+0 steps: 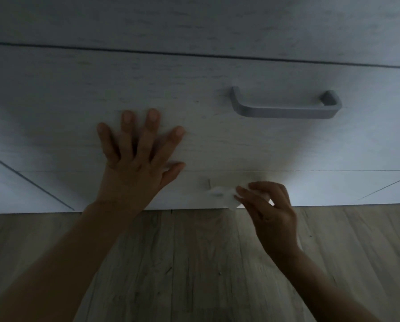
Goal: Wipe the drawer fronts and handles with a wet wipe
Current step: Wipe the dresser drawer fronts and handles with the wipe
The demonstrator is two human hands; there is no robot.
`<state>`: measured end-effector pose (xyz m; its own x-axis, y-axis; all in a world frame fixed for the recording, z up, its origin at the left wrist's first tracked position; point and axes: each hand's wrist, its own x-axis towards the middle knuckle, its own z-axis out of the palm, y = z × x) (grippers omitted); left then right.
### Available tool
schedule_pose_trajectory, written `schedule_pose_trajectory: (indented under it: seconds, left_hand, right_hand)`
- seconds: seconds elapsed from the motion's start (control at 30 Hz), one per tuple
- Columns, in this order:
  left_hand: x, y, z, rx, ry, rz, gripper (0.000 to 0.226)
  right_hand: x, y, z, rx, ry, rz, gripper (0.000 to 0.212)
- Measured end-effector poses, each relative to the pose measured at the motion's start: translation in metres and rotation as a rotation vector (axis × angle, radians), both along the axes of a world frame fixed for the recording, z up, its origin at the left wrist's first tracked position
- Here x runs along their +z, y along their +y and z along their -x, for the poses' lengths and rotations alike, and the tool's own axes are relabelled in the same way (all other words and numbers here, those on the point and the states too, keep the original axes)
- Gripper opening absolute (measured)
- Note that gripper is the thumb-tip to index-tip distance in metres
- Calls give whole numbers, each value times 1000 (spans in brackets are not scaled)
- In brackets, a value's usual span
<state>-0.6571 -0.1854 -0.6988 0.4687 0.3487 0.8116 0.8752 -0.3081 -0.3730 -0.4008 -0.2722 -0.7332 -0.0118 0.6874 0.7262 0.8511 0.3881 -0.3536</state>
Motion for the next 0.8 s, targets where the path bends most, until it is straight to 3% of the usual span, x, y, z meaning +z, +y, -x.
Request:
schedule_pose_trajectory:
  seconds: [0.13, 0.33, 0.47, 0.8]
  left_hand:
    - [-1, 0, -1, -5, -7, -2, 86]
    - [-2, 1, 0, -4, -11, 0, 87]
    - [-2, 0, 0, -6, -4, -1, 87]
    - [-2, 0, -2, 1, -16, -9, 86]
  right_hand:
    - [1, -7, -5, -55, 7, 22, 23]
    - [0, 3, 47, 75, 12, 90, 41]
    - [4, 12, 48, 28, 113, 48, 29]
    - [2, 1, 3, 21, -23, -37, 18]
